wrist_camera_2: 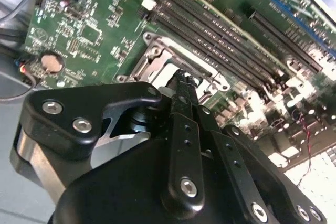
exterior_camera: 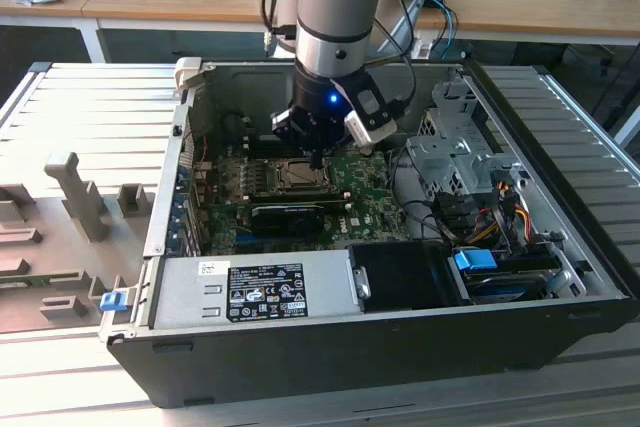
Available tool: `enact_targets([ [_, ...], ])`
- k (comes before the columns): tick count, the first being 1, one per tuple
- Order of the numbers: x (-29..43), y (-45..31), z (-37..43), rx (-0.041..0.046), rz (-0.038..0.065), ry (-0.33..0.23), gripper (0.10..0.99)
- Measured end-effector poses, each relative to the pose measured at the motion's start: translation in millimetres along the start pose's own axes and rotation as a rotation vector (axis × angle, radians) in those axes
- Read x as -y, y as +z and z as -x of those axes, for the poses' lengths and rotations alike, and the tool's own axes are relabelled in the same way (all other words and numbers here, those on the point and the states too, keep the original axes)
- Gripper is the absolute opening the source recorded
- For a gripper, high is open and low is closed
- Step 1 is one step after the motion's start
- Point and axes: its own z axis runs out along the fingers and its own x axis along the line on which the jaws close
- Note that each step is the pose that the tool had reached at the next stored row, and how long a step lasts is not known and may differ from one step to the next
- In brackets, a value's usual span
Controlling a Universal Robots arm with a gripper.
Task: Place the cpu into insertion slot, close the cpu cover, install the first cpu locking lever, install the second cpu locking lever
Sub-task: 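Install the second cpu locking lever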
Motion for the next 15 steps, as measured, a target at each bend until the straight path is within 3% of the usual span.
enact_targets([
  [4,3.8,5.4,-5.6,-0.001,0.003,-0.003,0.106],
  [12,9.0,10.8,-38.9,-0.0003,0.011,-0.003,0.106],
  [15,11.6,18.8,-42.2,-0.0001,0.014,-0.003,0.106],
])
